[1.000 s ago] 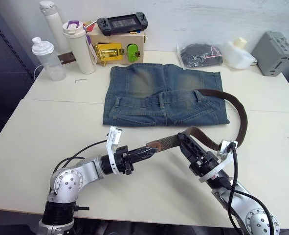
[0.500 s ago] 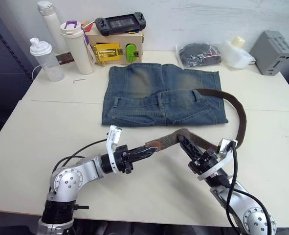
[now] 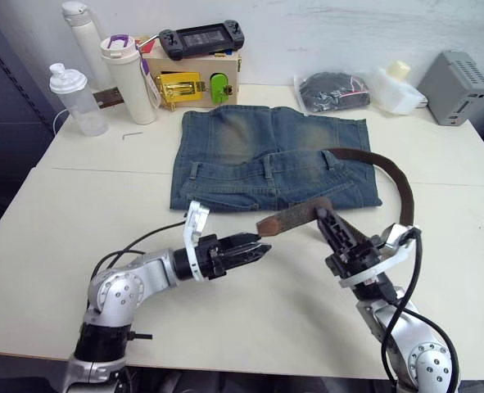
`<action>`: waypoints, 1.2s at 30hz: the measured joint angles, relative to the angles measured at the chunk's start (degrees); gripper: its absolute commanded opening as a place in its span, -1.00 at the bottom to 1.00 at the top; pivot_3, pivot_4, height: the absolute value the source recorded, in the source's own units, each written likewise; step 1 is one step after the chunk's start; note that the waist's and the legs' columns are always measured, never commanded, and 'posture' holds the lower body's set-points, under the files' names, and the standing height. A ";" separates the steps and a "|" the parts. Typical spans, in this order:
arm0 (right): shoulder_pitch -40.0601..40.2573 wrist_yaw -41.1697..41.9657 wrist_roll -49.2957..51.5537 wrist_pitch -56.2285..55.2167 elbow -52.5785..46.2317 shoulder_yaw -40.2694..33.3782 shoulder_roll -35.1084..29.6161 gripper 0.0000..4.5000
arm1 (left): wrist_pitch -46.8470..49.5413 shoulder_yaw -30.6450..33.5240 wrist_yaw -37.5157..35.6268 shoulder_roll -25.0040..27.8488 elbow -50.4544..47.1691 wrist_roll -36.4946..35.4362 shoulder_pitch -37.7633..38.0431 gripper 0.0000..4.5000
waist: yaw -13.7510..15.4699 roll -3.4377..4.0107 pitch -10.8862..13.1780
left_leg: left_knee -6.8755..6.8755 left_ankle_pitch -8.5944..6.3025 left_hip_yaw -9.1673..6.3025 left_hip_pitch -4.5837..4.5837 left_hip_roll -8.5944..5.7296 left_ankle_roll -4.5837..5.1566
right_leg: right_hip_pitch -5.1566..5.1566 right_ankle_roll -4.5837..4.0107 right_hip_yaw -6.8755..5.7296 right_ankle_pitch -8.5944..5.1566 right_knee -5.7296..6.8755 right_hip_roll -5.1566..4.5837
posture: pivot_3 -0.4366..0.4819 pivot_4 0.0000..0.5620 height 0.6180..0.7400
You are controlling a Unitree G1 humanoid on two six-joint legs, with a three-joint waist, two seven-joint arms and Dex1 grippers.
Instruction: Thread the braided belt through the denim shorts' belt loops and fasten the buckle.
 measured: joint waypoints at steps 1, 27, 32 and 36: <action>-0.73 -0.95 -0.60 -2.04 0.65 -2.18 0.41 -1.00 | -4.74 -2.33 -1.70 2.06 1.96 5.19 -1.63 0.97 | 0.02 0.00 0.00 | -0.02 0.01 0.00 0.00 -0.01 -0.01 | 0.00 0.00 -0.02 0.00 -0.01 0.01 | -0.05 -0.47 1.00; -0.64 0.30 4.58 -6.29 3.05 -12.02 1.53 -1.00 | -73.34 -16.79 -2.76 -1.49 65.86 60.58 -34.13 -0.98 | -0.54 0.07 0.04 | -0.54 0.21 0.24 -0.14 -0.11 -0.11 | -0.71 0.02 -0.12 0.01 0.91 -0.18 | -0.05 -0.47 1.00; -0.66 0.30 4.48 -6.38 3.09 -11.98 1.69 -1.00 | -72.30 -15.56 -7.08 -1.20 64.17 60.15 -33.16 -0.98 | -0.55 0.08 0.03 | -0.56 0.21 0.23 -0.14 -0.10 -0.11 | -0.74 0.02 -0.13 0.01 0.94 -0.19 | -0.05 -0.47 1.00; -0.81 0.29 4.37 -6.41 3.14 -11.55 1.82 -1.00 | -70.00 -14.25 -13.96 0.20 58.87 57.67 -29.87 -0.98 | -0.64 0.09 0.02 | -0.59 0.21 0.21 -0.12 -0.10 -0.11 | -0.74 0.02 -0.12 0.01 0.94 -0.19 | -0.05 -0.47 1.00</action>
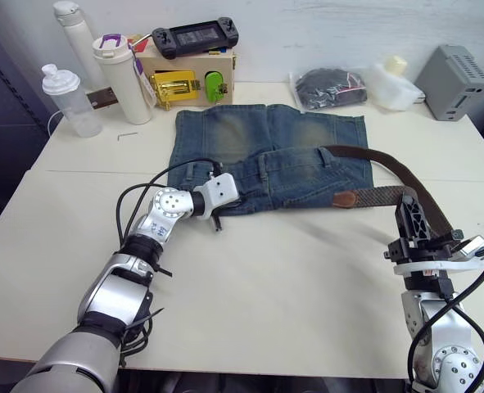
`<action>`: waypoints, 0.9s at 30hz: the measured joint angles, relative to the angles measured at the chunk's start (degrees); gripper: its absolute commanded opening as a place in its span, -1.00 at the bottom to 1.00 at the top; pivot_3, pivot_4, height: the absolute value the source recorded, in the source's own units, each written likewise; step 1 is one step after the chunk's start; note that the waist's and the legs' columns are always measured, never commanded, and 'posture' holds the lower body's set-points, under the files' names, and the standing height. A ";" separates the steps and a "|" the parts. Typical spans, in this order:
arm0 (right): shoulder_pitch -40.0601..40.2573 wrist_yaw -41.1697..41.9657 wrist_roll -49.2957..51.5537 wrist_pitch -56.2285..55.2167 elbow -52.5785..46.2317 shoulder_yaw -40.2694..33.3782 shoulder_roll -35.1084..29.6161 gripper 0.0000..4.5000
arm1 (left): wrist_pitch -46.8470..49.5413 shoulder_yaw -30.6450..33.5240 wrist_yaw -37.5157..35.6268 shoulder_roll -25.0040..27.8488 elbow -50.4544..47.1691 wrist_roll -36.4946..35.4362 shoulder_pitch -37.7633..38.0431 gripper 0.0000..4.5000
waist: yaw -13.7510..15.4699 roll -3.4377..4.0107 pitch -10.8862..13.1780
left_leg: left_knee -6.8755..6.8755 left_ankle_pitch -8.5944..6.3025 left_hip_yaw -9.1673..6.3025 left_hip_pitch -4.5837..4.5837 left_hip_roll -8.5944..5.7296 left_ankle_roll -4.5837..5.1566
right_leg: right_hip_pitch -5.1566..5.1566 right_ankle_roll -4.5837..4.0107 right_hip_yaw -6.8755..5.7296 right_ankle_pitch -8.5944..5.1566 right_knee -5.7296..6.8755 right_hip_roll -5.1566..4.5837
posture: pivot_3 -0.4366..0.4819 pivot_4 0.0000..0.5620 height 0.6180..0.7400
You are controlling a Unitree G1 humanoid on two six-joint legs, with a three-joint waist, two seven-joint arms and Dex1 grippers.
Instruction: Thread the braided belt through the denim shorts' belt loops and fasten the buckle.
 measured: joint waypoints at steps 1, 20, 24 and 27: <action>0.02 0.02 -0.03 -0.01 0.01 0.09 0.06 -1.00 | 1.01 0.35 -1.92 0.72 -2.34 -1.06 1.45 -0.98 | -0.16 0.02 -0.01 | -0.04 0.00 0.00 0.02 0.01 0.00 | -0.03 0.00 0.02 0.00 0.00 0.00 | -0.05 -0.47 1.00; -1.80 -1.65 -1.76 -0.63 -1.65 2.81 0.94 -1.00 | 22.44 4.44 -9.34 14.42 -50.17 -10.46 28.20 -0.69 | 0.15 0.27 -0.05 | -0.02 0.08 -0.16 0.01 -0.03 -0.03 | 0.03 -0.01 0.33 0.00 -0.09 0.03 | -0.05 -0.47 1.00; -2.06 -2.06 -2.47 -0.99 -1.68 3.03 1.15 -1.00 | 12.78 4.22 -1.61 11.81 -42.45 -3.85 21.21 0.04 | 0.02 0.27 -0.05 | -0.07 0.09 -0.12 0.01 -0.07 -0.02 | 0.00 0.00 0.23 0.00 -0.02 0.03 | -0.05 -0.47 1.00; -2.09 -2.41 -2.95 -1.76 -1.74 3.02 1.37 -1.00 | 5.14 1.65 1.82 12.01 -34.74 2.72 17.38 0.63 | -0.23 0.28 -0.06 | -0.14 0.09 -0.08 0.04 -0.07 -0.03 | -0.03 0.00 0.13 0.00 0.03 0.03 | -0.05 -0.47 1.00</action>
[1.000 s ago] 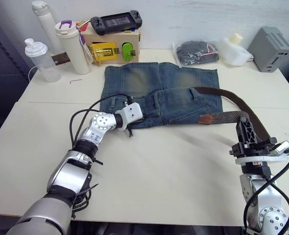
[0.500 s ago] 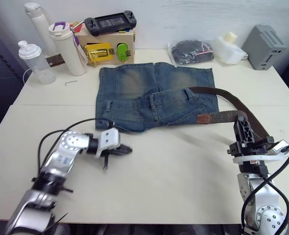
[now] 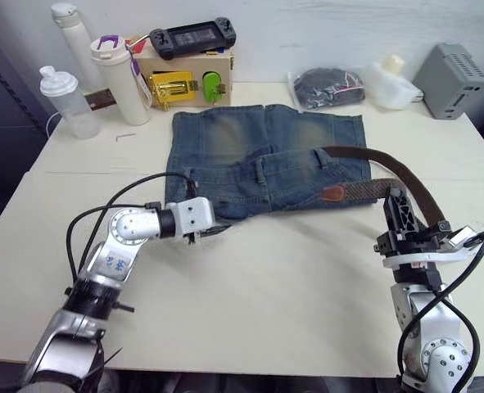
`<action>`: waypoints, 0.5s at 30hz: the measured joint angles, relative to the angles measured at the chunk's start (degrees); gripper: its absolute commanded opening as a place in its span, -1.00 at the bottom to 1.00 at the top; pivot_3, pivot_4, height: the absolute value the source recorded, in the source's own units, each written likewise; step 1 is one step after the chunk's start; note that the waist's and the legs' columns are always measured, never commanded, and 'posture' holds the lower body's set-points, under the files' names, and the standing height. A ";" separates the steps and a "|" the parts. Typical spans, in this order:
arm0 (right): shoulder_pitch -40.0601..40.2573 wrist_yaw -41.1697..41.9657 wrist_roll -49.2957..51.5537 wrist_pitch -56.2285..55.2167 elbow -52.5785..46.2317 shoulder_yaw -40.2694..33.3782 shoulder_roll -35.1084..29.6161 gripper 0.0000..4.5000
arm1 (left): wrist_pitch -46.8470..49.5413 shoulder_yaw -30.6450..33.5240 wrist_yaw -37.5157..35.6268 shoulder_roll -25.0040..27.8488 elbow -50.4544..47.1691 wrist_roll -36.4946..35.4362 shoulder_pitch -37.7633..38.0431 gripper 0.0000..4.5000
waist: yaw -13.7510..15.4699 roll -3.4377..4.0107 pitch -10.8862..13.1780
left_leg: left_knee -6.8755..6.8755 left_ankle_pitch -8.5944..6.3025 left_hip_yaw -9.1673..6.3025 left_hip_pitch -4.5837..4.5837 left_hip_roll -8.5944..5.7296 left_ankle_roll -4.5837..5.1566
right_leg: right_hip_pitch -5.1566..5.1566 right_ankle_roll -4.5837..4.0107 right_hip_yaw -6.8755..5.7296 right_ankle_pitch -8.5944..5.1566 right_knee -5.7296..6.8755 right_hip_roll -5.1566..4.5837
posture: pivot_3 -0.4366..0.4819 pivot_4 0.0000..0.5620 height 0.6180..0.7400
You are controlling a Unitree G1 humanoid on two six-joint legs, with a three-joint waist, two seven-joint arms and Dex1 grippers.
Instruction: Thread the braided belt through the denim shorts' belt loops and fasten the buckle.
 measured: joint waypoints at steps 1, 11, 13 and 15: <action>-0.01 -0.05 -0.16 -0.06 -0.01 0.00 0.08 -1.00 | -1.20 -0.54 0.19 0.03 1.68 0.97 -0.20 0.81 | -0.20 0.01 0.00 | -0.02 0.00 0.01 0.00 0.00 0.00 | -0.03 0.00 -0.01 0.00 0.02 0.00 | -0.05 -0.47 1.00; 0.09 -0.78 -0.22 -1.31 -2.07 -0.06 0.60 -1.00 | -8.98 -4.40 7.22 -5.74 21.86 6.79 -11.86 0.42 | 0.37 -0.05 -0.07 | 0.07 0.20 -0.08 0.00 -0.20 0.06 | 0.08 0.02 -0.01 0.01 0.07 -0.21 | -0.05 -0.47 1.00; 0.11 -0.90 -0.22 -1.48 -2.07 -0.10 0.60 -1.00 | -10.07 -4.63 7.19 -5.97 23.09 6.89 -11.95 0.08 | 0.25 -0.05 -0.07 | 0.01 0.21 -0.08 0.00 -0.20 0.04 | 0.02 0.02 -0.03 0.01 0.12 -0.20 | -0.05 -0.47 1.00; 0.13 -0.98 -0.22 -1.69 -2.07 -0.13 0.60 -1.00 | -10.72 -5.22 7.19 -6.08 23.67 7.06 -11.90 -0.35 | 0.23 -0.05 -0.07 | 0.01 0.22 -0.08 0.00 -0.20 0.03 | 0.00 0.03 -0.04 0.01 0.13 -0.21 | -0.05 -0.47 1.00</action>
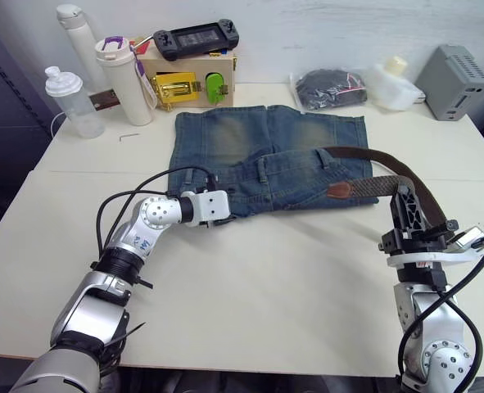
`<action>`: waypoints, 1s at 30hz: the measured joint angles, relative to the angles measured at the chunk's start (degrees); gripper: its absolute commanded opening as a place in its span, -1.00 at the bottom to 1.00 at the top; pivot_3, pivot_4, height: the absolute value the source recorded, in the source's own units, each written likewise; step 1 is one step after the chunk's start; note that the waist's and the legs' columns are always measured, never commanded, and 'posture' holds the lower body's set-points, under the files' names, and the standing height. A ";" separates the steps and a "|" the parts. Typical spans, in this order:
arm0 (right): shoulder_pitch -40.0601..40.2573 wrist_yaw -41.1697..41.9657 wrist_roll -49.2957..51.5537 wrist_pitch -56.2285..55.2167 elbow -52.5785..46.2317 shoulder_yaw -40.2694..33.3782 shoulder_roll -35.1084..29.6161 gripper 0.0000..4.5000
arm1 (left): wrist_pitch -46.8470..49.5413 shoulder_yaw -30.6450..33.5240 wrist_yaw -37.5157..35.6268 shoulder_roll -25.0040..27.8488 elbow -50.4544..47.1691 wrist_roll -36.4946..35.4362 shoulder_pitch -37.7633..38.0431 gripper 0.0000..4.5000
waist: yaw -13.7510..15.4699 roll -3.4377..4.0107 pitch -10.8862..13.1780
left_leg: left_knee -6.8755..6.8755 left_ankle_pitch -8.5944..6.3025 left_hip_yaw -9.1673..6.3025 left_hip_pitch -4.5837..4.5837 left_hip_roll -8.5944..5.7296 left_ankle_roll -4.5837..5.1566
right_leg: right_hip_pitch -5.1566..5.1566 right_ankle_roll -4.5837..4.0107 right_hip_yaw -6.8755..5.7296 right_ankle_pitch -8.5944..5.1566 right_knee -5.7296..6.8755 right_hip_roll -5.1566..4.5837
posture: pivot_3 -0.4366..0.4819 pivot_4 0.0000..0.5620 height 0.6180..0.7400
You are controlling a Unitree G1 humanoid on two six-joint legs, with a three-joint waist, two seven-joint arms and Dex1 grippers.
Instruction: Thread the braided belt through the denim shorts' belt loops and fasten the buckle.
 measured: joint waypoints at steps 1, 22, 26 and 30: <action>0.06 -0.02 0.00 -0.09 -0.01 0.00 0.00 -1.00 | -0.17 -0.29 0.00 0.00 -0.03 0.35 0.16 -0.55 | 0.01 0.00 0.00 | 0.01 0.00 0.00 0.00 0.00 0.00 | 0.00 0.00 0.01 0.00 -0.01 0.00 | -0.05 -0.47 1.00; 1.72 -1.93 0.20 2.02 -2.61 -0.21 -6.90 -1.00 | 12.15 14.42 -13.89 21.32 -51.37 -20.17 51.72 -0.92 | -2.34 0.54 -0.33 | -0.49 0.00 -0.03 0.15 0.15 -0.03 | 0.05 -0.04 0.21 -0.02 -0.39 0.02 | -0.05 -0.47 1.00; 2.79 -2.64 0.43 4.04 -2.58 0.80 -7.98 -1.00 | 11.85 16.38 -14.29 22.98 -53.42 -20.23 55.50 -0.92 | -1.20 0.56 -0.34 | -0.40 0.00 -0.01 0.10 0.11 -0.02 | 0.13 -0.04 0.33 -0.02 -0.50 0.03 | -0.05 -0.47 1.00; 3.47 -2.73 1.02 5.95 -2.40 1.24 -10.21 -1.00 | 11.96 16.78 -13.53 22.68 -53.57 -19.74 55.87 -0.44 | -1.31 0.56 -0.34 | -0.45 0.00 0.00 0.12 0.11 -0.01 | 0.13 -0.04 0.36 -0.02 -0.49 0.06 | -0.05 -0.47 1.00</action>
